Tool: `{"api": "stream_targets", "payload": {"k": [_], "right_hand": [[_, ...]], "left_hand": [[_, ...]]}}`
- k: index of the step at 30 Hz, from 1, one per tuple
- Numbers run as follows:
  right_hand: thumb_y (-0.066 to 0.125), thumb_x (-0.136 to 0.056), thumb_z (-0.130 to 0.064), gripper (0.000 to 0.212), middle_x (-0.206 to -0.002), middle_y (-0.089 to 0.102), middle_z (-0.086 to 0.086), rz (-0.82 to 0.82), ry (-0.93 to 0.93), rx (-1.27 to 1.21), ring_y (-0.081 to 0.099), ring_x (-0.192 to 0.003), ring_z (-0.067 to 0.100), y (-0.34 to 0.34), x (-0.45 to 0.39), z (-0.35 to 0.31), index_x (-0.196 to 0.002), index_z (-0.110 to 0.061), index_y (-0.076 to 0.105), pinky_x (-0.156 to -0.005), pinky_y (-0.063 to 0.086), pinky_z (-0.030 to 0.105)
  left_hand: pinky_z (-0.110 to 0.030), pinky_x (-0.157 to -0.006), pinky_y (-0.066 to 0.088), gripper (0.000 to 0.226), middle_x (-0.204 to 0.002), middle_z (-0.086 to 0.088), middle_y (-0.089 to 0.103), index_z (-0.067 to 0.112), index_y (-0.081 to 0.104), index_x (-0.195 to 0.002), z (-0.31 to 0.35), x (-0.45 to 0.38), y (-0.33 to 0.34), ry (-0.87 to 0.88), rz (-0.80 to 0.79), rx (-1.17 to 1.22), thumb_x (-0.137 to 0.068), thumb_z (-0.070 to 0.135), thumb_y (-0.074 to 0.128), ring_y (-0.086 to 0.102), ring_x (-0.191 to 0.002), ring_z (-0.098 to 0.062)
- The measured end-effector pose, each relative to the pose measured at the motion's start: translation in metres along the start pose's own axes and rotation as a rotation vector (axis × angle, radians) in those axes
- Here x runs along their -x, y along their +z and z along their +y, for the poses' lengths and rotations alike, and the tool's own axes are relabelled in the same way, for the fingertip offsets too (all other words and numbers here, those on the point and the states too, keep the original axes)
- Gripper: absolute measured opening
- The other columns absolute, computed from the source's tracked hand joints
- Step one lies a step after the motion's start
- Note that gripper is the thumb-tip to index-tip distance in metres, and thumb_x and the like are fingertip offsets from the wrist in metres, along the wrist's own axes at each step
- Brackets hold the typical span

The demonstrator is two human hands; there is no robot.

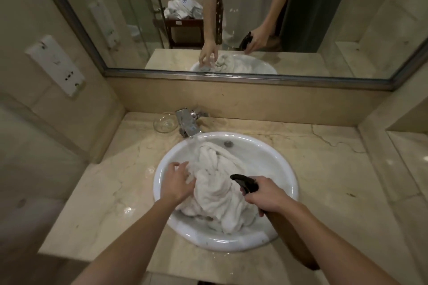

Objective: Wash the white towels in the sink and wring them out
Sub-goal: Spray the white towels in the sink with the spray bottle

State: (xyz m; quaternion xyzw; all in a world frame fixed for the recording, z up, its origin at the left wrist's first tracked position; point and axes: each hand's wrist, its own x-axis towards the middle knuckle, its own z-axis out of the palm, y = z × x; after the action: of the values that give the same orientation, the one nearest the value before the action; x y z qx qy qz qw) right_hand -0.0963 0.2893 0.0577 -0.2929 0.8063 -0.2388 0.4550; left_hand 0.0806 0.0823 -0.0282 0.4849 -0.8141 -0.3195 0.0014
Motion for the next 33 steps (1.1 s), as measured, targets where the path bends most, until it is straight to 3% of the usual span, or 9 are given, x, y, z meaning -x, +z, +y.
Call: {"api": "stream_targets", "payload": {"k": [2,5,8,10,12,18,22,28,33], "right_hand": [[0.057,-0.065,-0.02,0.018,-0.072,0.066,0.0,0.037,-0.003,-0.005,0.069,-0.05,0.028,0.003,-0.006,-0.007,-0.082,-0.018,0.064,-0.066,0.059,0.046],[0.056,-0.069,-0.017,0.008,-0.062,0.062,-0.001,0.08,0.007,0.026,0.069,-0.047,0.026,0.009,-0.014,-0.012,-0.075,-0.014,0.061,-0.066,0.058,0.041],[0.056,-0.071,-0.017,0.009,-0.068,0.065,0.0,0.045,0.025,0.07,0.07,-0.049,0.027,0.014,-0.019,-0.014,-0.076,-0.021,0.062,-0.068,0.058,0.04],[0.058,-0.073,-0.019,0.013,-0.077,0.069,-0.001,0.025,0.044,0.085,0.07,-0.051,0.026,0.014,-0.022,-0.012,-0.082,-0.025,0.066,-0.071,0.058,0.04],[0.059,-0.073,-0.02,0.014,-0.078,0.068,-0.001,0.035,0.063,0.091,0.071,-0.052,0.027,0.012,-0.024,-0.011,-0.083,-0.023,0.067,-0.071,0.058,0.04],[0.059,-0.074,-0.017,0.008,-0.051,0.061,-0.004,0.086,0.096,0.189,0.068,-0.045,0.021,0.013,-0.027,-0.019,-0.068,-0.021,0.058,-0.056,0.051,0.029],[0.059,-0.079,-0.023,0.008,-0.074,0.072,-0.002,0.081,0.059,0.184,0.069,-0.047,0.018,0.022,-0.03,-0.026,-0.085,-0.023,0.065,-0.072,0.059,0.036],[0.06,-0.079,-0.02,0.01,-0.085,0.072,0.001,0.077,0.056,0.084,0.07,-0.05,0.021,0.034,-0.027,-0.028,-0.085,-0.026,0.065,-0.071,0.058,0.037],[0.061,-0.079,-0.019,0.012,-0.08,0.07,0.002,0.094,0.023,-0.011,0.07,-0.05,0.025,0.025,-0.014,-0.03,-0.087,-0.024,0.068,-0.069,0.057,0.041]], "left_hand": [[-0.043,-0.118,0.026,0.105,-0.159,-0.013,0.013,0.026,0.022,-0.156,-0.007,0.002,0.007,-0.136,-0.102,0.055,-0.07,0.069,0.064,0.021,-0.147,-0.031],[-0.046,-0.123,0.009,0.127,-0.162,-0.012,-0.025,0.035,-0.008,-0.157,-0.004,0.01,0.026,-0.234,-0.289,0.254,-0.067,0.075,0.072,-0.005,-0.153,-0.03],[-0.049,-0.123,0.016,0.149,-0.15,-0.001,-0.047,0.047,-0.013,-0.153,0.008,0.015,0.056,-0.262,-0.325,0.293,-0.04,0.084,0.077,-0.001,-0.152,-0.036],[-0.052,-0.121,0.022,0.154,-0.154,-0.002,-0.041,0.042,-0.002,-0.156,0.014,0.012,0.066,-0.28,-0.282,0.239,-0.029,0.088,0.072,0.005,-0.151,-0.042],[-0.052,-0.119,0.026,0.146,-0.16,-0.006,-0.024,0.032,0.011,-0.157,0.017,0.007,0.07,-0.253,-0.223,0.247,-0.037,0.081,0.079,0.012,-0.149,-0.043],[-0.04,-0.103,0.042,0.11,-0.154,-0.01,0.013,0.02,0.032,-0.147,0.034,0.006,0.073,-0.139,-0.164,0.307,-0.059,0.056,0.089,0.04,-0.135,-0.033],[-0.035,-0.092,0.045,0.083,-0.127,-0.007,0.043,0.02,0.051,-0.12,0.019,0.008,0.061,-0.049,-0.125,0.327,-0.057,0.059,0.088,0.052,-0.113,-0.027],[-0.031,-0.089,0.046,0.064,-0.11,0.003,0.06,0.013,0.06,-0.113,0.016,-0.002,-0.017,0.042,0.071,0.399,-0.062,0.037,0.091,0.059,-0.103,-0.019],[-0.031,-0.072,0.039,0.05,-0.097,0.0,0.059,0.024,0.059,-0.093,0.047,-0.01,-0.092,0.32,0.222,0.216,-0.057,0.038,0.09,0.054,-0.09,-0.017]]}}
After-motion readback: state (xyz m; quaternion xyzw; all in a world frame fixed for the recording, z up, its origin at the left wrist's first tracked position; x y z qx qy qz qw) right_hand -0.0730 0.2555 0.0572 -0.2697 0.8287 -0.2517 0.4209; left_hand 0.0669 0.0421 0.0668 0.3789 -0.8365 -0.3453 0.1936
